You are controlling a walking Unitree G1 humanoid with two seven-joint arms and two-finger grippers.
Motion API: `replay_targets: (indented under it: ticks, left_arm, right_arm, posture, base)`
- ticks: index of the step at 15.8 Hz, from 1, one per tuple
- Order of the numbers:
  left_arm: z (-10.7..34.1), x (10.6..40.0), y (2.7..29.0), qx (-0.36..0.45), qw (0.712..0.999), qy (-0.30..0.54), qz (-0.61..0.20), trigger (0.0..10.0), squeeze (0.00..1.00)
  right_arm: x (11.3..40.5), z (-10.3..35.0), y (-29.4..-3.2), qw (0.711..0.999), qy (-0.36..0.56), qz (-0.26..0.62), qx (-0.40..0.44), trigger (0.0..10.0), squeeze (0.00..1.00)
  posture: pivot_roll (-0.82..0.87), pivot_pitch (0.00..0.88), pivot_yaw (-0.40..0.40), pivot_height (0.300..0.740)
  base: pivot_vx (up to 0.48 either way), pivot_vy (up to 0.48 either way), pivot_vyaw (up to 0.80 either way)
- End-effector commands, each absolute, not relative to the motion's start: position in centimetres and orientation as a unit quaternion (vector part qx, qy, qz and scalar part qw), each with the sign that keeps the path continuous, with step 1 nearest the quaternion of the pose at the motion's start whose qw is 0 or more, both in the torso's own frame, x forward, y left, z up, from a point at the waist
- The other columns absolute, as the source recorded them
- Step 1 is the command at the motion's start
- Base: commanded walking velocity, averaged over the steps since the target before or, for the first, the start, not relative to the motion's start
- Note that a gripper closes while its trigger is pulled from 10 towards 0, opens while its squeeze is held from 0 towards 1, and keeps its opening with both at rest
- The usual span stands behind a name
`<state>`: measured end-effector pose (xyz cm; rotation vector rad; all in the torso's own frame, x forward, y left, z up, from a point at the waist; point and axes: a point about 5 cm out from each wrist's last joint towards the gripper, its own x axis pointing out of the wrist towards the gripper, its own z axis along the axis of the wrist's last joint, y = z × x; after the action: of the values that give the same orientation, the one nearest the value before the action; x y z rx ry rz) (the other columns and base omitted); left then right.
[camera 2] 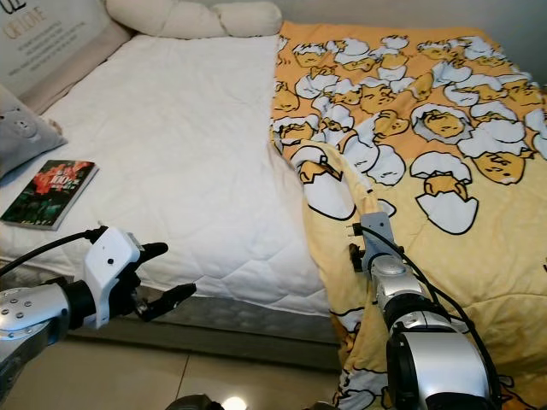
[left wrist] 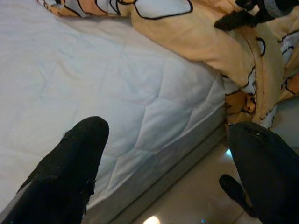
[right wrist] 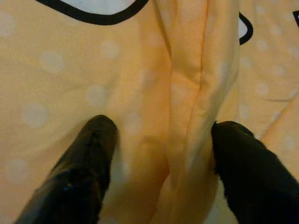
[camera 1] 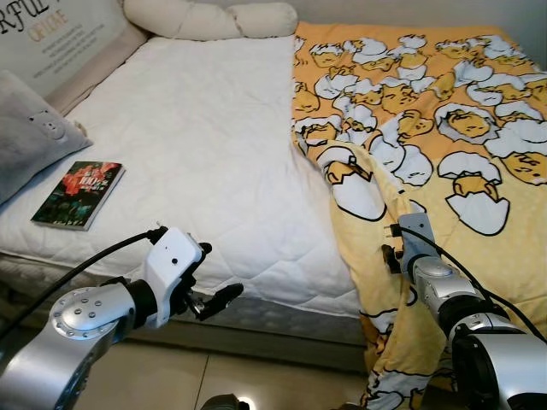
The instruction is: Clean up the room
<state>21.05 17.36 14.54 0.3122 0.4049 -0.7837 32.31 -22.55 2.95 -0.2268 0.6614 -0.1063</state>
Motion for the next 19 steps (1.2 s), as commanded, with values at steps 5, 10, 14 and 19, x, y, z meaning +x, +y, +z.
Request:
replay_targets:
  ticks: [5, 10, 14, 19]
  left_arm:
    - [15.0, 21.1, 17.6, 0.155, 0.893, 0.197, -0.373, 10.0, 0.00]
    - [15.0, 21.0, 17.5, 0.153, 0.894, 0.198, -0.372, 10.0, 0.00]
    - [14.9, 21.2, 17.4, 0.151, 0.894, 0.197, -0.373, 10.0, 0.00]
    - [14.7, 21.6, 17.2, 0.149, 0.895, 0.192, -0.373, 10.0, 0.00]
  right_arm:
    - [32.9, 3.7, -22.7, 0.941, 0.314, -0.061, -0.106, 0.0, 0.00]
    - [32.9, 3.7, -22.9, 0.940, 0.315, -0.062, -0.111, 0.0, 0.00]
    - [33.2, 4.1, -22.9, 0.943, 0.309, -0.059, -0.109, 0.0, 0.00]
    - [33.7, 4.8, -22.5, 0.955, 0.285, -0.018, -0.085, 0.0, 0.00]
  posture:
    - [0.16, 0.056, 0.069, 0.740]
    - [0.16, 0.049, 0.064, 0.740]
    - [0.15, 0.031, 0.064, 0.740]
    - [0.12, 0.013, 0.070, 0.740]
  base:
    - [0.000, 0.000, 0.00]
    - [0.000, 0.000, 0.00]
    - [0.000, 0.000, 0.00]
    - [0.000, 0.000, 0.00]
